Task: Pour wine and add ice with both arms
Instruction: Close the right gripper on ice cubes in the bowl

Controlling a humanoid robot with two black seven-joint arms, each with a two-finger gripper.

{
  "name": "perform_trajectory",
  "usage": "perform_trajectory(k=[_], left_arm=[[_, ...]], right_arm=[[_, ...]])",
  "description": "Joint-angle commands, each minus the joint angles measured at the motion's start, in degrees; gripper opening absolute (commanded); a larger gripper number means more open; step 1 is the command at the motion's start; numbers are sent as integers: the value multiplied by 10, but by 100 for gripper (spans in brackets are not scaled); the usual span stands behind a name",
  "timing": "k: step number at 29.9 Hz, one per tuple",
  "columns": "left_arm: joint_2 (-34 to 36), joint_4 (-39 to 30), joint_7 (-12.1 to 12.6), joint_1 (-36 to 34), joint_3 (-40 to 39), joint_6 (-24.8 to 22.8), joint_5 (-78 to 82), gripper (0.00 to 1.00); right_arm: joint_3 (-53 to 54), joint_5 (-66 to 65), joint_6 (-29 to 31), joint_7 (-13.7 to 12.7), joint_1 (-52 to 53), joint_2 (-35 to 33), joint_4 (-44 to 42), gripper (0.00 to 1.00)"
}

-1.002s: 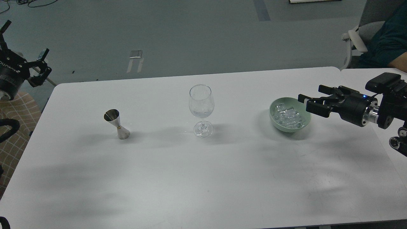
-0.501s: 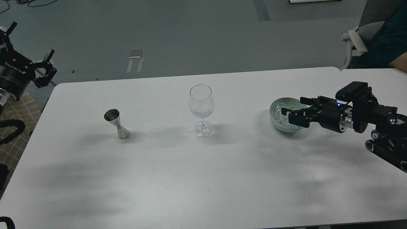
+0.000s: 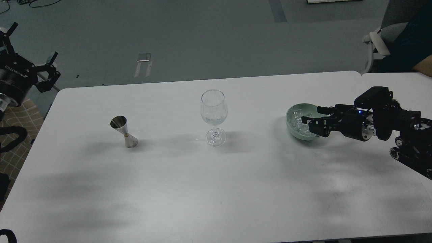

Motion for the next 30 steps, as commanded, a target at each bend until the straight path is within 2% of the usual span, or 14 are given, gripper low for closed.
perform_trajectory(k=[1,7,18,30], left_arm=[[0,0,0,0,0,0,0,98],[-1,-1,1,1,1,0,0,98],[-2,-2,0,3,1,0,0,98],[-2,-2,0,2,0,0,0,98]], right_arm=[[-6,-1,0,-1,-1,2,-6,74],[-6,0,0,-1,1,9,-10,74],[-7,0,0,-2,-2,10,-22,54],[-7,0,0,-1,0,35,-34,54]])
